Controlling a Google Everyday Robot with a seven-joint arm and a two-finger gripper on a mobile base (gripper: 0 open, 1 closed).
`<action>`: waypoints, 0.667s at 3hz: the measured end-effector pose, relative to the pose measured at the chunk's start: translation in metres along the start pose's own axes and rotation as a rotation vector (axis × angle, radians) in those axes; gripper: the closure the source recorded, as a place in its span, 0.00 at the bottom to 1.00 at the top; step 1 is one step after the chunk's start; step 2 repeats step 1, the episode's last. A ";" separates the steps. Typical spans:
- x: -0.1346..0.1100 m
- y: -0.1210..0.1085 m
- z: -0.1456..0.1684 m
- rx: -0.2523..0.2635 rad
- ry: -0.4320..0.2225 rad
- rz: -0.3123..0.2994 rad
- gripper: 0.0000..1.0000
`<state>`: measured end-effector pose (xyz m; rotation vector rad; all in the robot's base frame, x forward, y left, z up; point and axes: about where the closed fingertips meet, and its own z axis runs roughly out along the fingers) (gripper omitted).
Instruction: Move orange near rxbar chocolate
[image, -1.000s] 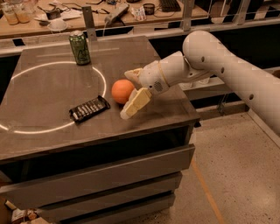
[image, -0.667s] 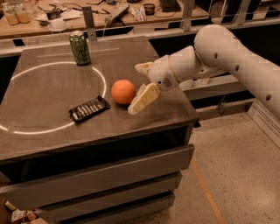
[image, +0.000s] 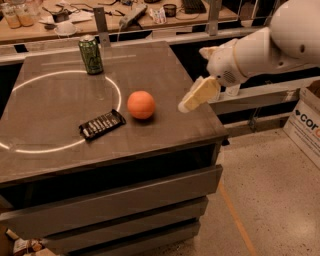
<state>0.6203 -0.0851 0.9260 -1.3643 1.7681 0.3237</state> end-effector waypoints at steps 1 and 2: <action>-0.003 -0.001 -0.002 0.011 0.007 -0.006 0.00; -0.003 -0.001 -0.002 0.011 0.007 -0.006 0.00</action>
Offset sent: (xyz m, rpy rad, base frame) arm 0.0000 0.0000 0.0000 0.0000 0.0000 0.0000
